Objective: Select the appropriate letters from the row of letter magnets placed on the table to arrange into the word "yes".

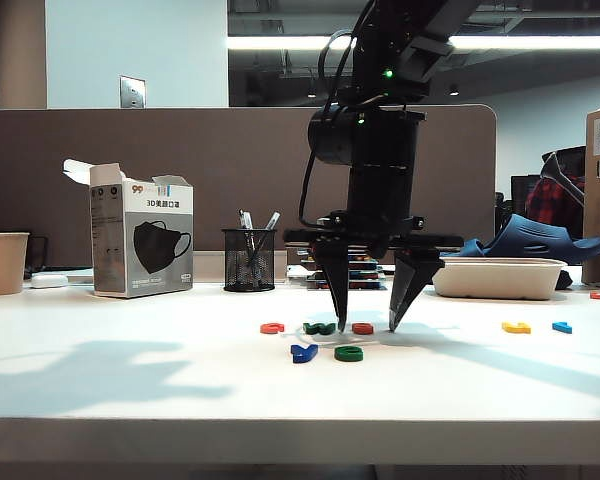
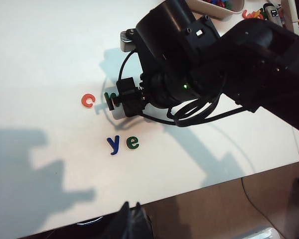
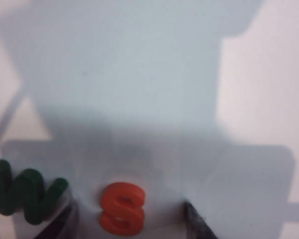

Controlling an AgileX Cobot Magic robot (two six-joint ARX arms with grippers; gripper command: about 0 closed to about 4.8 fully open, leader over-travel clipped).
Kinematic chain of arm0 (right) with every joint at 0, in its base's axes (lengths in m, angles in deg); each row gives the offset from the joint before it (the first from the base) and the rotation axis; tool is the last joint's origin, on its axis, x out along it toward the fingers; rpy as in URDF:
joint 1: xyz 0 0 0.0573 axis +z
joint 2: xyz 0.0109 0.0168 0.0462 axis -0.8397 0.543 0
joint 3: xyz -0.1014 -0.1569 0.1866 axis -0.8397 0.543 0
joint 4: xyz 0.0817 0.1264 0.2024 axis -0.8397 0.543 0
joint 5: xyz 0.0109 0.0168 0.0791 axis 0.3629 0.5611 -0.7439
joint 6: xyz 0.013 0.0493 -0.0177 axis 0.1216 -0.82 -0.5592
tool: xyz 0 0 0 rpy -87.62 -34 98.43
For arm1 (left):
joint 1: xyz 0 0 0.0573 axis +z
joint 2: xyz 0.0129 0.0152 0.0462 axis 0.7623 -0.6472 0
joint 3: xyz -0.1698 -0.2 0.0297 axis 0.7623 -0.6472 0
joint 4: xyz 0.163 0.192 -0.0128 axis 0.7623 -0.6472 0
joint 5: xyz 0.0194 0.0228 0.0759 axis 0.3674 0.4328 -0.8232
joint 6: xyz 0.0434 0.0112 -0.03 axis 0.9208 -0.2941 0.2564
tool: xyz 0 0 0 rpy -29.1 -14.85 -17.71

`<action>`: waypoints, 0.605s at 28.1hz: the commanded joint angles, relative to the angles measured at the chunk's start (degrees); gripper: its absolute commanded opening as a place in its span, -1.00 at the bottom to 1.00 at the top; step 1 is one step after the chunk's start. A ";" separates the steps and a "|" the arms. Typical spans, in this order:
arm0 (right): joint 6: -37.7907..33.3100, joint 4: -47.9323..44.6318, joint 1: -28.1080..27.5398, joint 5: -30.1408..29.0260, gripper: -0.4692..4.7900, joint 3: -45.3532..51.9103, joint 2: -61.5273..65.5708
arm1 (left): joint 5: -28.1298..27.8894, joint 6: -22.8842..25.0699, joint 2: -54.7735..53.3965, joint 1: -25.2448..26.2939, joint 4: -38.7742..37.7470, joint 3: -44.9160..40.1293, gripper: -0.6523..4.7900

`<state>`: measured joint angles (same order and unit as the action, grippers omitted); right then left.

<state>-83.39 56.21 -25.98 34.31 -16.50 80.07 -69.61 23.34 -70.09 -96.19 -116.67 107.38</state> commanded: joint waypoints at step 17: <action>-1.01 -1.09 1.22 -1.27 -0.07 0.48 2.19 | 0.02 -0.15 0.15 0.04 0.35 0.22 -0.78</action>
<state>-84.09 55.53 -25.15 35.12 -16.83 80.66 -69.61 23.34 -70.09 -96.19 -116.67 107.38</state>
